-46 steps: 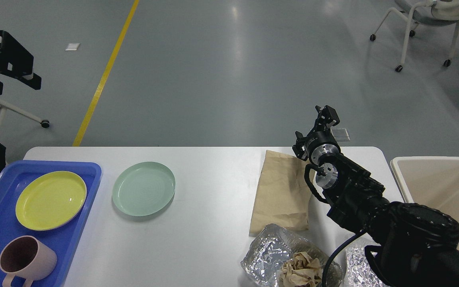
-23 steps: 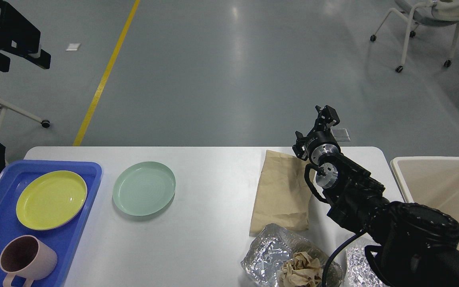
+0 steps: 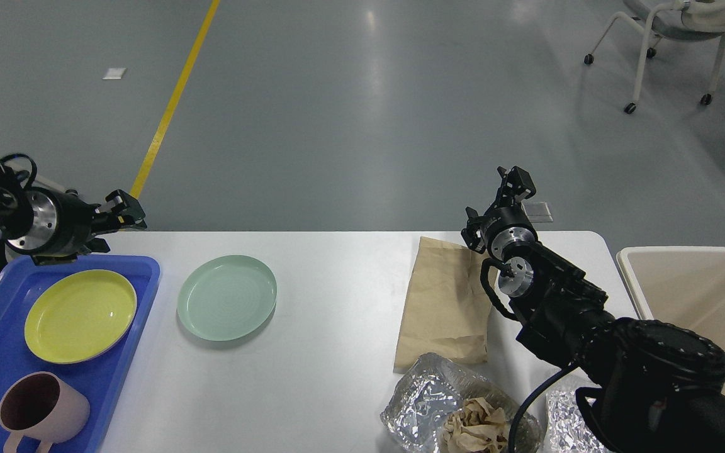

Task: Tidy desktop
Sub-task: 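Lower the left gripper to the pale green plate's rim and grasp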

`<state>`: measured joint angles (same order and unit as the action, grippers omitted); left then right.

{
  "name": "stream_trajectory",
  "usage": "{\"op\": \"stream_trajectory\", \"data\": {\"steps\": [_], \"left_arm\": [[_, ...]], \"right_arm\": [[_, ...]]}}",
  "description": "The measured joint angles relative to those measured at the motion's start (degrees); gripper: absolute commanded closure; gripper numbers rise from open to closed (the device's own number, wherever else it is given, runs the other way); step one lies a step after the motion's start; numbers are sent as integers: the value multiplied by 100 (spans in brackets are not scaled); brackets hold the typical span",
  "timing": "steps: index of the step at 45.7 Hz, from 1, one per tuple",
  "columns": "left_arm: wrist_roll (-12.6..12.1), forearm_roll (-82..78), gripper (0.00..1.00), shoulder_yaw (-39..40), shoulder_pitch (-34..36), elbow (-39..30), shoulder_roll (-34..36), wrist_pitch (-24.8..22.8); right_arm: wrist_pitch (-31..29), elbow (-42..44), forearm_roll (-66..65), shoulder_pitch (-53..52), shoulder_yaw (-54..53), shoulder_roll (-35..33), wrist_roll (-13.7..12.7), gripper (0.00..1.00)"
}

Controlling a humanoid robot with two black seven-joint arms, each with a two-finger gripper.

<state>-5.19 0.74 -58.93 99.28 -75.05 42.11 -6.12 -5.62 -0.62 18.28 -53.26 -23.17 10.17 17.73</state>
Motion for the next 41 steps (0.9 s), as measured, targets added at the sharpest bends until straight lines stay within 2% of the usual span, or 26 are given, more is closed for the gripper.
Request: {"op": "stream_trajectory", "data": {"steps": [9, 21, 32, 41], "left_arm": [[6, 428, 34, 1487, -1816, 710, -110, 865], [18, 576, 34, 2872, -3405, 1609, -715, 1334], [11, 577, 34, 3558, -4303, 2196, -1253, 1488], [1, 577, 34, 3649, -4637, 2273, -1521, 1500]], "right_arm": [[0, 0, 0, 0, 2, -2, 0, 0], [0, 0, 0, 0, 0, -1, 0, 0], [0, 0, 0, 0, 1, 1, 0, 0], [0, 0, 0, 0, 1, 2, 0, 0]]}}
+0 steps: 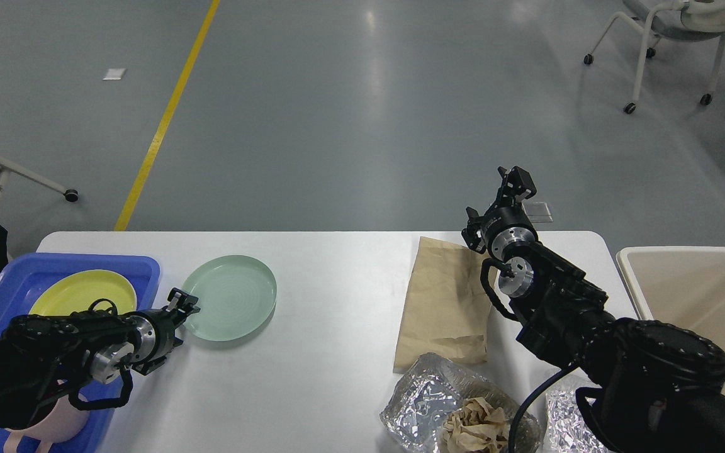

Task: Tidy desktop
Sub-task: 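Lower the left gripper to the pale green plate's rim and grasp, then lift the pale green plate up toward the blue tray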

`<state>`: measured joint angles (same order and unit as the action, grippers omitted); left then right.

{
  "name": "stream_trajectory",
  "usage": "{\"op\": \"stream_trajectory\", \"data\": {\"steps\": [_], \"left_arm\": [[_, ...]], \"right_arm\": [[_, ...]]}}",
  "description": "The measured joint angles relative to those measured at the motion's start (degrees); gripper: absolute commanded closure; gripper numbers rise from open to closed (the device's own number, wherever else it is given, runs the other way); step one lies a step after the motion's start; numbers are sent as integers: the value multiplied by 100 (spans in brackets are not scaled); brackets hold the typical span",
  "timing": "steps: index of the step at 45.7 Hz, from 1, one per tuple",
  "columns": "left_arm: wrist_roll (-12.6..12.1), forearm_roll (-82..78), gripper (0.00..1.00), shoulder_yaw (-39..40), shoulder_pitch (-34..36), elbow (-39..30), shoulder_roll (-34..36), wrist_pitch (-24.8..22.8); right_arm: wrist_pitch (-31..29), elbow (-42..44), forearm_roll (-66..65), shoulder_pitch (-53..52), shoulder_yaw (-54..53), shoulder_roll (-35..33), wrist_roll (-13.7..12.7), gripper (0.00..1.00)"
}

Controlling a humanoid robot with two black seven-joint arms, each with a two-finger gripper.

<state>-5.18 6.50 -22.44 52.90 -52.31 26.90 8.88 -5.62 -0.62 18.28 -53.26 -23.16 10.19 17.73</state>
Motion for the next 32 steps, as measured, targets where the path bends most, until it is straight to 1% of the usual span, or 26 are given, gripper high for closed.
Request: {"op": "stream_trajectory", "data": {"steps": [5, 14, 19, 32], "left_arm": [[0, -1, 37, 8, -29, 67, -152, 9], [-2, 1, 48, 15, -35, 148, -342, 115], [-31, -28, 58, 20, -29, 151, -356, 190], [-86, -69, 88, 13, 8, 153, -339, 217]], "right_arm": [[0, 0, 0, 0, 0, 0, 0, 0], [0, 0, 0, 0, 1, -1, 0, 0], [0, 0, 0, 0, 2, -5, 0, 0], [0, 0, 0, 0, 1, -1, 0, 0]]}}
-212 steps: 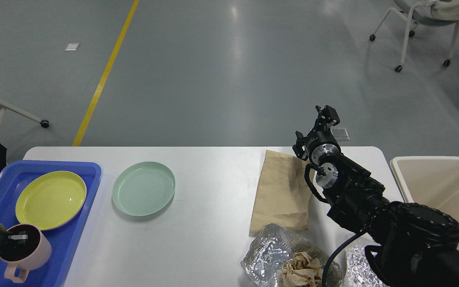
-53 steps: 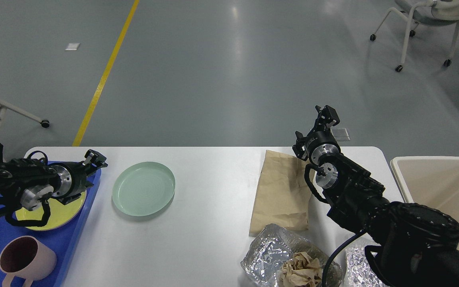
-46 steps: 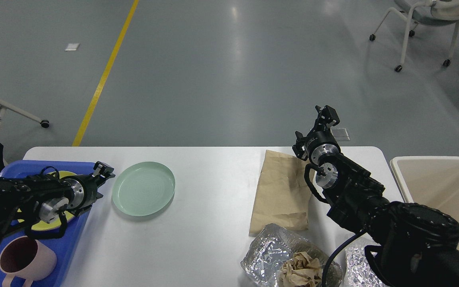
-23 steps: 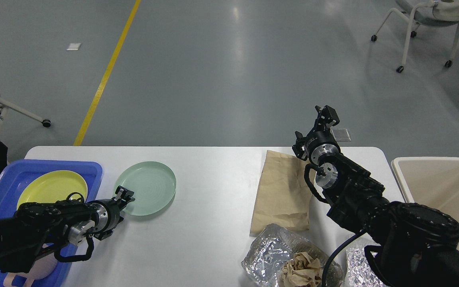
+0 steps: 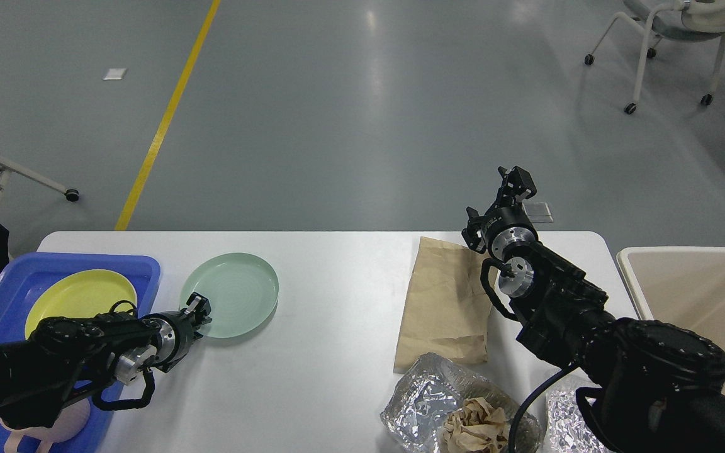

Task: Tidy desktop
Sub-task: 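Lift the pale green plate up toward the blue tray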

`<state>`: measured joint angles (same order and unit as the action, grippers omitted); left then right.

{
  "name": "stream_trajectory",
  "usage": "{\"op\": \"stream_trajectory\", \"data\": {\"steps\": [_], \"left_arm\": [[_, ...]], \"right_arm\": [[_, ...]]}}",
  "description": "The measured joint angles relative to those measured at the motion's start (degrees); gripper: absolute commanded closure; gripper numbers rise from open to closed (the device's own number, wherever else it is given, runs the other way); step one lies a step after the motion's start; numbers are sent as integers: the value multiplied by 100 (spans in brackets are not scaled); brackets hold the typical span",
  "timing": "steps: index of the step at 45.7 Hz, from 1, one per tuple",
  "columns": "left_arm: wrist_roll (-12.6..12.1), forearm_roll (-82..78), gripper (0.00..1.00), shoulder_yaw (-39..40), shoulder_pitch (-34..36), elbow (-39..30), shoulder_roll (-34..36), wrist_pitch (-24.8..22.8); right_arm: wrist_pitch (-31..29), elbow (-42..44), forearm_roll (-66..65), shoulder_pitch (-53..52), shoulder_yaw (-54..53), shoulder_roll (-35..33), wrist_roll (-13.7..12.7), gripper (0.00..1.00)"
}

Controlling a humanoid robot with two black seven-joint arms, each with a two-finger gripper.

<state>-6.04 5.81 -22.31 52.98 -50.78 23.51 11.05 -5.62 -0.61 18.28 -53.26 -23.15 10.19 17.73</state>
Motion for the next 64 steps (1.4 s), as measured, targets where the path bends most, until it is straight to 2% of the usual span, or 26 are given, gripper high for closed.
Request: {"op": "stream_trajectory", "data": {"steps": [7, 21, 29, 34, 40, 45, 56, 60, 64], "left_arm": [[-3, -5, 99, -7, 10, -8, 8, -5], [-9, -10, 100, -14, 201, -235, 123, -30], [-20, -10, 100, -100, 601, -1025, 724, -159], [-20, -10, 100, -359, 1097, -1733, 1235, -451], [-15, -31, 100, -1164, 2124, -2503, 1856, -1308], [27, -96, 100, -2295, 3363, -2874, 2224, -2451], [75, -194, 100, -4919, 6347, -2998, 2245, -5238], [35, -202, 100, -5507, 7259, -3010, 2196, -6026], [5, -251, 100, -5987, 8086, -3017, 2151, -6472]], "right_arm": [[0, 0, 0, 0, 0, -1, 0, 0], [0, 0, 0, 0, 0, -3, 0, 0], [0, 0, 0, 0, 2, -3, 0, 0], [0, 0, 0, 0, 3, -4, 0, 0], [0, 0, 0, 0, 1, -5, 0, 0], [0, 0, 0, 0, -1, -4, 0, 0], [0, 0, 0, 0, 0, -4, -2, 0], [0, 0, 0, 0, 0, -2, -2, 0], [0, 0, 0, 0, 0, -2, -2, 0]]}}
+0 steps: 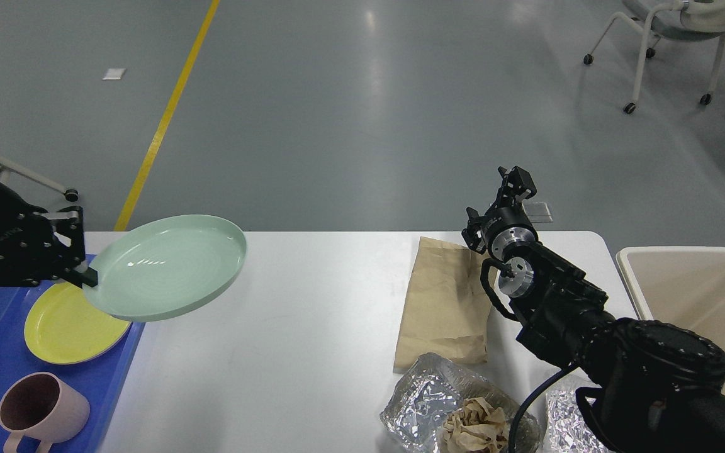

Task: Tidy desktop
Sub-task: 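Lift the pale green plate up toward the blue tray, then lower the green plate onto the yellow plate in the tray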

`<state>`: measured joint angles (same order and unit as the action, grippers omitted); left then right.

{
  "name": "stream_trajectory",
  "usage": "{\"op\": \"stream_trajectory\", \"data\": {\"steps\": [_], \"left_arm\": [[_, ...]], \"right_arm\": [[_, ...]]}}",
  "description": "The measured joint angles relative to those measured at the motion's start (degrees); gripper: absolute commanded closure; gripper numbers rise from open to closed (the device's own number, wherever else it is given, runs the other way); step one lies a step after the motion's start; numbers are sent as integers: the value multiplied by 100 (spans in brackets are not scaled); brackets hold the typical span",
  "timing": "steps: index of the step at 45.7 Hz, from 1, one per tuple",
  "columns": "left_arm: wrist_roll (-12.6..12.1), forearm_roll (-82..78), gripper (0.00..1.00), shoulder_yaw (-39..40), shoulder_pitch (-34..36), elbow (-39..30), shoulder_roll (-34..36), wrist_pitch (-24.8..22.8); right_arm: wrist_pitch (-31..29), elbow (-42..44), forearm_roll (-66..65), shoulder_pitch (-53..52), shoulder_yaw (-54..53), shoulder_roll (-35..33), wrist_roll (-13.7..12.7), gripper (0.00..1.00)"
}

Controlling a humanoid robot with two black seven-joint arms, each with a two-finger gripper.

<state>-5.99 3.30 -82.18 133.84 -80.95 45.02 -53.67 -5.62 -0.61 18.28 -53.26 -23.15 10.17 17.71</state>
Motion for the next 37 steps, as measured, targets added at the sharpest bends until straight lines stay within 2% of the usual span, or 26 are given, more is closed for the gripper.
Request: {"op": "stream_trajectory", "data": {"steps": [12, 20, 28, 37], "left_arm": [[-8, -552, 100, -822, 2130, -1, -79, -133], [-8, -634, 100, -1068, 2980, 8, -83, -134], [-8, -660, 100, -1195, 2950, 35, -129, -134], [82, -609, 100, -1272, 1822, 161, 19, -134]], "right_arm": [[0, 0, 0, 0, 1, -5, 0, 0], [0, 0, 0, 0, 2, -3, 3, 0], [0, 0, 0, 0, 1, -1, 4, 0], [0, 0, 0, 0, 1, -3, 4, 0]]}}
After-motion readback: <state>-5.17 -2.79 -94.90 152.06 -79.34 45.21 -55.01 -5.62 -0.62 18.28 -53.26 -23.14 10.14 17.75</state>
